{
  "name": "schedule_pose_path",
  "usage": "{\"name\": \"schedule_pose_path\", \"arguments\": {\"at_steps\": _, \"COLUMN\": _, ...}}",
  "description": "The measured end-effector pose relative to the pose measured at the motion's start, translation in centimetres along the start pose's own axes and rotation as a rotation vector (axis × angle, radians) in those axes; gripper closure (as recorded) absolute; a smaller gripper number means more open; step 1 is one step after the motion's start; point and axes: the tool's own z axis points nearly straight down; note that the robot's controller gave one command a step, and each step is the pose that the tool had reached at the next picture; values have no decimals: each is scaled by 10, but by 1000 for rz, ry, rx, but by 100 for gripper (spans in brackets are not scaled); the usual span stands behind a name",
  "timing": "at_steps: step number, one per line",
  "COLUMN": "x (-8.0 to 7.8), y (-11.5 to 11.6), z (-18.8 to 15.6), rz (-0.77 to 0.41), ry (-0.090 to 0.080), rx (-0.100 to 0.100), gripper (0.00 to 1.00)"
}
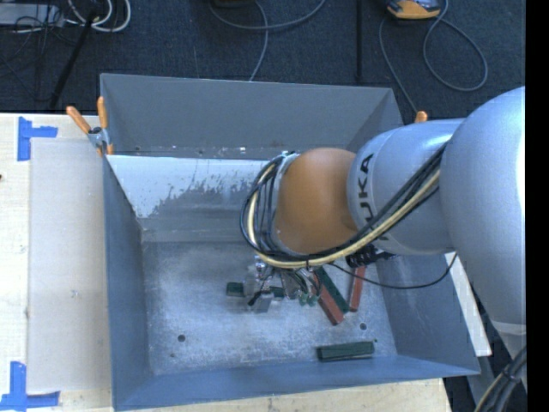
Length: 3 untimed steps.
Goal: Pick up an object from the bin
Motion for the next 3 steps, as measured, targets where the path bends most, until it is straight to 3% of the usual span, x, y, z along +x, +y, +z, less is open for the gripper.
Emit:
{"name": "schedule_pose_path", "arguments": {"at_steps": 1, "x": -7, "y": 5, "z": 19, "rz": -104, "ry": -6, "rx": 1, "gripper": 100}}
{"name": "schedule_pose_path", "arguments": {"at_steps": 2, "x": -5, "y": 5, "z": 20, "rz": -102, "ry": -2, "rx": 0, "gripper": 0}}
{"name": "schedule_pose_path", "arguments": {"at_steps": 3, "x": -45, "y": -70, "z": 20, "rz": -274, "ry": -5, "rx": 4, "gripper": 0}}
